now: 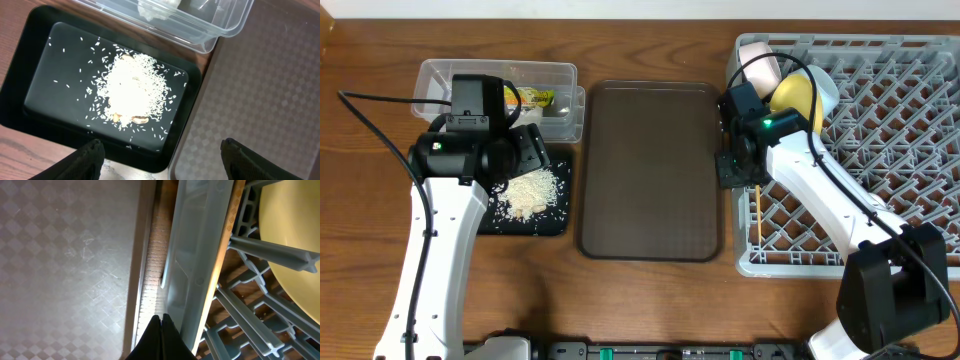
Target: Sort waste into correct bins and load items into the dishwasher rack
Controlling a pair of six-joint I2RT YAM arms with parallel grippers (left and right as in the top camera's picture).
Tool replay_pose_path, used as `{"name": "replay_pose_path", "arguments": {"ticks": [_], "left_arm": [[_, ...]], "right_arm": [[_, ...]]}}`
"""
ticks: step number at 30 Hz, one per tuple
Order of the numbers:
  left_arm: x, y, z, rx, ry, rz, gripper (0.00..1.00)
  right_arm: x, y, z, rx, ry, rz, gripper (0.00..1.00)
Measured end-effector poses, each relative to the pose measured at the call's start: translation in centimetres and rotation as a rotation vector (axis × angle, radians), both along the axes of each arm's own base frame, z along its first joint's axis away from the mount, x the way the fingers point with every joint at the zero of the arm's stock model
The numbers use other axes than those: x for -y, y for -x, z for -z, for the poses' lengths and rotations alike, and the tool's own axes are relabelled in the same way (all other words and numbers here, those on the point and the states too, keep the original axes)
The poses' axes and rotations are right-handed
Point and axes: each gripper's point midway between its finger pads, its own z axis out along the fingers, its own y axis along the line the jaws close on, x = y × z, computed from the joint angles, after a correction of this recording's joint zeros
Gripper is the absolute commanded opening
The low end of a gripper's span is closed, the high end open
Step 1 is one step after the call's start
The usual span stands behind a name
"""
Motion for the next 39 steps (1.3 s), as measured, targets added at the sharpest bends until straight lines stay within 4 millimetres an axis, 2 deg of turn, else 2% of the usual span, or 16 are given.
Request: {"name": "replay_pose_path", "arguments": {"ticks": [8,17,21,24,28,30,32,36,39], "left_arm": [[0.0,0.0,0.0,0.0,0.0,0.0,0.78],[0.0,0.0,0.0,0.0,0.0,0.0,0.78],[0.0,0.0,0.0,0.0,-0.001,0.002,0.79],[0.0,0.0,0.0,0.0,-0.007,0.015,0.79],[0.4,0.0,0.0,0.0,-0.018,0.052,0.79],[0.8,-0.1,0.0,0.002,-0.024,0.075,0.79],[1.2,-0.1,0.0,0.004,-0.027,0.093,0.79],[1.3,0.2,0.1,-0.01,-0.034,0.114,0.78],[1.2,1.3,0.6,-0.059,-0.04,0.126,0.77]], "right_arm": [[0.8,0.3,0.0,-0.009,0.041,0.009,0.01],[0.8,0.2,0.0,-0.004,0.043,0.012,0.01],[0.6,-0.4,-0.1,0.021,0.036,0.014,0.01],[0.1,-1.6,-0.3,0.07,0.011,0.015,0.04],[-1.1,-3.5,-1.3,0.155,-0.059,0.015,0.28],[-1.5,-4.4,-2.6,0.207,-0.104,0.013,0.42],[-1.6,-5.1,-4.3,0.262,-0.15,-0.006,0.49],[-0.2,-4.8,-7.7,0.323,-0.19,-0.013,0.72],[1.0,-4.1,-9.5,0.348,-0.199,-0.003,0.77]]}}
